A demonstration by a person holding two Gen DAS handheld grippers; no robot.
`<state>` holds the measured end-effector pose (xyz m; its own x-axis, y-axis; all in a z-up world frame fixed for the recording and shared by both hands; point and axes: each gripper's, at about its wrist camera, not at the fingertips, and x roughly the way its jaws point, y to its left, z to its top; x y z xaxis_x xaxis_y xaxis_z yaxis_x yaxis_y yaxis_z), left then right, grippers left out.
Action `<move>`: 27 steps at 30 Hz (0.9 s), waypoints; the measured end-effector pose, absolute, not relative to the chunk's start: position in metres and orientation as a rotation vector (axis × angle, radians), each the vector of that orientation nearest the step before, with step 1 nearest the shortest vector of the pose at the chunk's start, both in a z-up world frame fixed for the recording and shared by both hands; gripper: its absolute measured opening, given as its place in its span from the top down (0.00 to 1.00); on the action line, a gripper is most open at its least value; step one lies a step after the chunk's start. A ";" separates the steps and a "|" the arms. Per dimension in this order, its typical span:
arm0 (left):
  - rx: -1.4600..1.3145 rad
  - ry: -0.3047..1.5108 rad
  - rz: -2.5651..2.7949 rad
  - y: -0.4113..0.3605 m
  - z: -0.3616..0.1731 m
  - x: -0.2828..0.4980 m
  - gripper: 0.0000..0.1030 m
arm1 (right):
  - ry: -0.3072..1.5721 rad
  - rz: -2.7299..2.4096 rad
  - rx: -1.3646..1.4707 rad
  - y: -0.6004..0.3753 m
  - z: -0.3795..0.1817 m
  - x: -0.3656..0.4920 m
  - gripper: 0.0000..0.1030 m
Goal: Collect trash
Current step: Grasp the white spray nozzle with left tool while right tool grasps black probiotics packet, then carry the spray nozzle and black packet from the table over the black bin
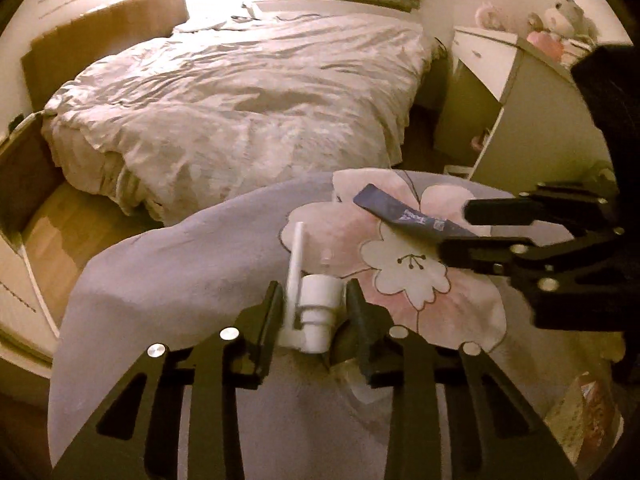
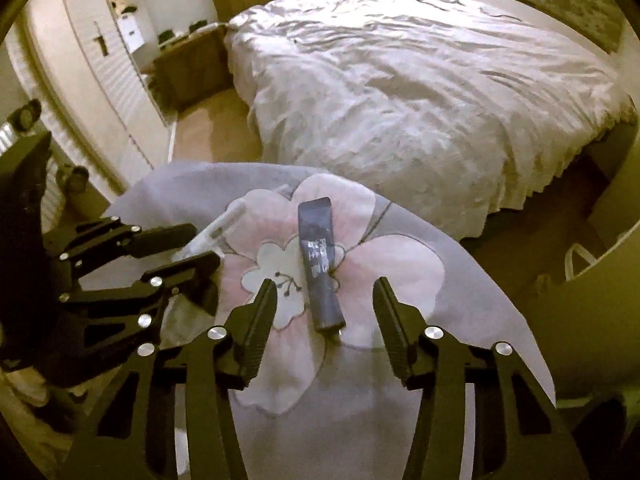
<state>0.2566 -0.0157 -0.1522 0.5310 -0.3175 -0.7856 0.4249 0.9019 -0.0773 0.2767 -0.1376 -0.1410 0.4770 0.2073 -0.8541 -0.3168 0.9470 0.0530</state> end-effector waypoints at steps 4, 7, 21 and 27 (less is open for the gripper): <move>0.115 0.914 -0.452 -0.017 -0.155 0.260 0.71 | 1.052 0.328 -0.126 -0.135 -0.150 0.286 0.72; 0.077 0.910 -0.449 -0.014 -0.155 0.263 0.72 | 1.054 0.332 -0.120 -0.136 -0.154 0.285 0.83; -0.006 0.772 -0.490 -0.028 -0.102 0.218 0.74 | 0.888 0.358 0.135 -0.192 -0.100 0.215 0.86; 0.013 0.706 -0.556 -0.070 -0.067 0.180 0.74 | 0.758 0.316 0.225 -0.234 -0.071 0.158 0.86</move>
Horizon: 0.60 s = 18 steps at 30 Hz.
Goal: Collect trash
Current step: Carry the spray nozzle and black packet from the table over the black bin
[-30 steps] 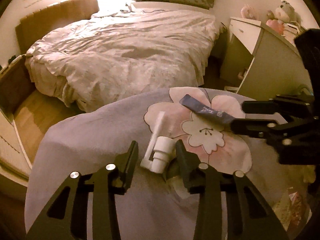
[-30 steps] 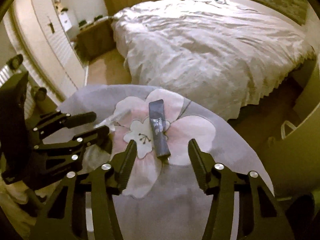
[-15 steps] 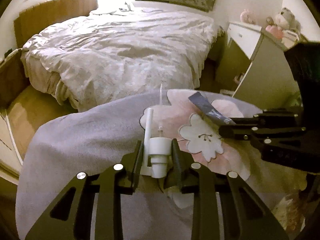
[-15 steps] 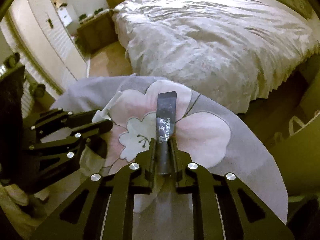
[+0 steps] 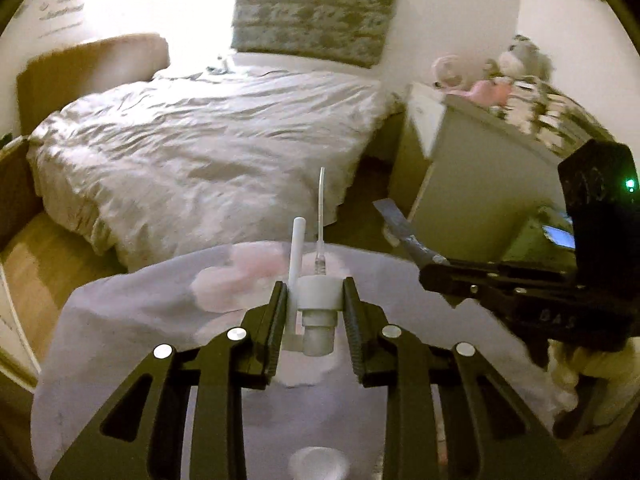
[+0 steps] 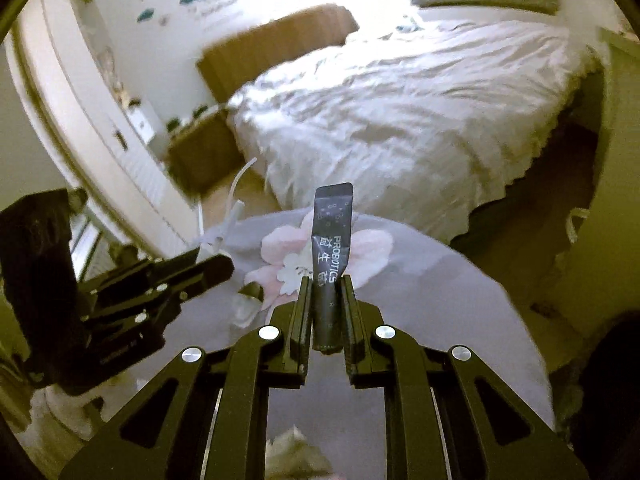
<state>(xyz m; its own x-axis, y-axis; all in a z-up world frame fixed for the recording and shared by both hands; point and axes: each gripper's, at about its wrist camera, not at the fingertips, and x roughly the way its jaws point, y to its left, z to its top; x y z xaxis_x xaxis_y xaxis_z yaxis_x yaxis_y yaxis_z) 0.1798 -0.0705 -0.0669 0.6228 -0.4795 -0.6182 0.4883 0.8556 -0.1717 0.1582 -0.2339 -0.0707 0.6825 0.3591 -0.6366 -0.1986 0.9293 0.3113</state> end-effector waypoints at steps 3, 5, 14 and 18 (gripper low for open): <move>0.039 0.681 -0.603 -0.102 -0.053 0.159 0.73 | 0.707 0.274 0.260 -0.260 -0.060 0.132 0.86; 0.064 0.664 -0.633 -0.123 -0.046 0.147 0.73 | 0.679 0.236 0.278 -0.280 -0.054 0.115 0.86; 0.135 0.634 -0.799 -0.221 -0.039 0.105 0.73 | 0.613 0.049 0.370 -0.379 -0.053 0.046 0.86; 0.151 0.639 -0.855 -0.257 -0.042 0.092 0.73 | 0.595 -0.026 0.421 -0.421 -0.059 0.018 0.86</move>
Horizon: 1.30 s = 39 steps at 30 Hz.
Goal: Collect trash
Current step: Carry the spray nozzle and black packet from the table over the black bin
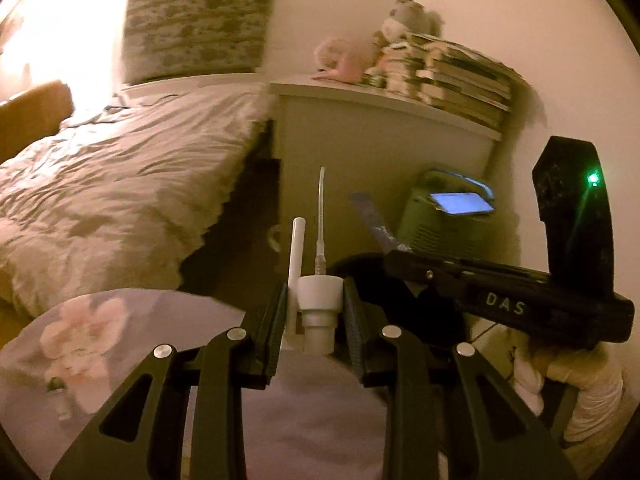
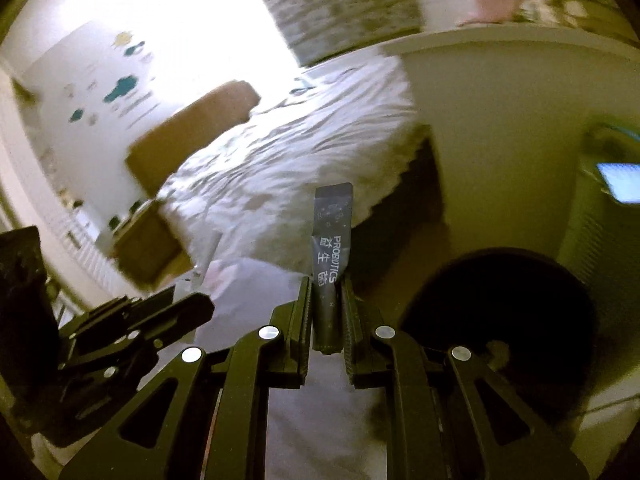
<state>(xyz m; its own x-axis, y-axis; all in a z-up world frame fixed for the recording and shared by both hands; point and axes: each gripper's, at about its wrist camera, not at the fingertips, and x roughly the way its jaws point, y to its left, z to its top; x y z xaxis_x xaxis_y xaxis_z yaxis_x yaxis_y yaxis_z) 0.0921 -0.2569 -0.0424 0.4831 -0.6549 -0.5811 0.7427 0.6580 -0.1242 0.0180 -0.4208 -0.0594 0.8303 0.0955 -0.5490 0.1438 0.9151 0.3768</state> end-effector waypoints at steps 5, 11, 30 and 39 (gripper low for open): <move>0.180 0.648 -0.917 -0.295 -0.048 0.078 0.73 | 0.591 -0.100 0.468 -0.461 -0.074 -0.005 0.86; 0.210 0.669 -0.959 -0.326 -0.059 0.070 0.73 | 0.604 -0.155 0.511 -0.491 -0.094 -0.019 0.86; 0.280 0.745 -0.977 -0.372 -0.093 0.065 0.73 | 0.667 -0.207 0.601 -0.521 -0.142 -0.021 0.86; 0.295 0.766 -0.980 -0.385 -0.100 0.063 0.70 | 0.691 -0.226 0.625 -0.532 -0.157 -0.025 0.85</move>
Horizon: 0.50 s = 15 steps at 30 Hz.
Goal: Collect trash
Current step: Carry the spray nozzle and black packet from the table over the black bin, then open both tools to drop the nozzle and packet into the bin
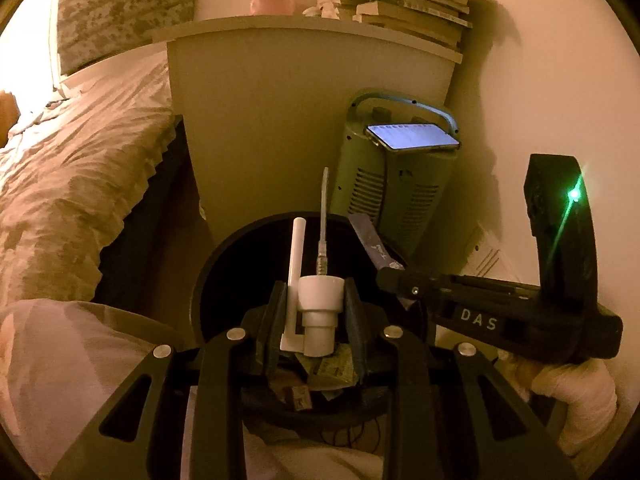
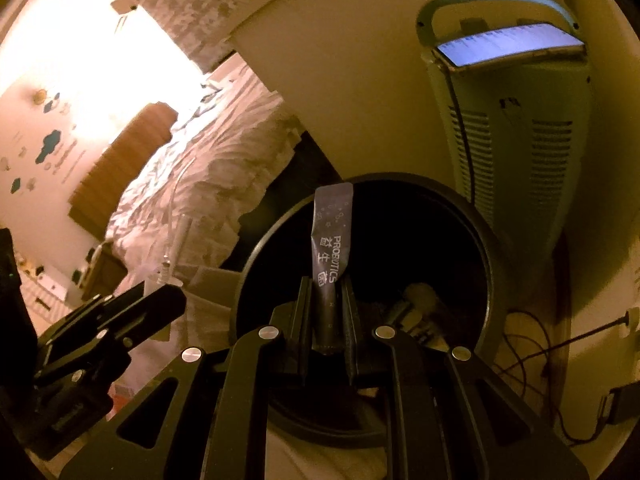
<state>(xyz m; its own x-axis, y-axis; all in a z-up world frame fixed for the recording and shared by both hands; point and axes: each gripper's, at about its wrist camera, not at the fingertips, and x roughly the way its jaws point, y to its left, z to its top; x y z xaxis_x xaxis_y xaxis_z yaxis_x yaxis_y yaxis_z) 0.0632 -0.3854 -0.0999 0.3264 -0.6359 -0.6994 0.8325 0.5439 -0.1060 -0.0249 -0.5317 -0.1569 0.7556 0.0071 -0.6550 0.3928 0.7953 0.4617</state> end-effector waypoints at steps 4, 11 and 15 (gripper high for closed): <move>0.299 0.761 -0.984 -0.388 -0.099 0.060 0.67 | 0.706 -0.249 0.640 -0.538 -0.161 -0.026 0.85; 0.300 0.715 -0.975 -0.381 -0.089 0.052 0.37 | 0.671 -0.287 0.677 -0.541 -0.155 -0.034 0.29; 0.286 0.705 -0.963 -0.371 -0.084 0.051 0.31 | 0.660 -0.283 0.681 -0.538 -0.150 -0.035 0.29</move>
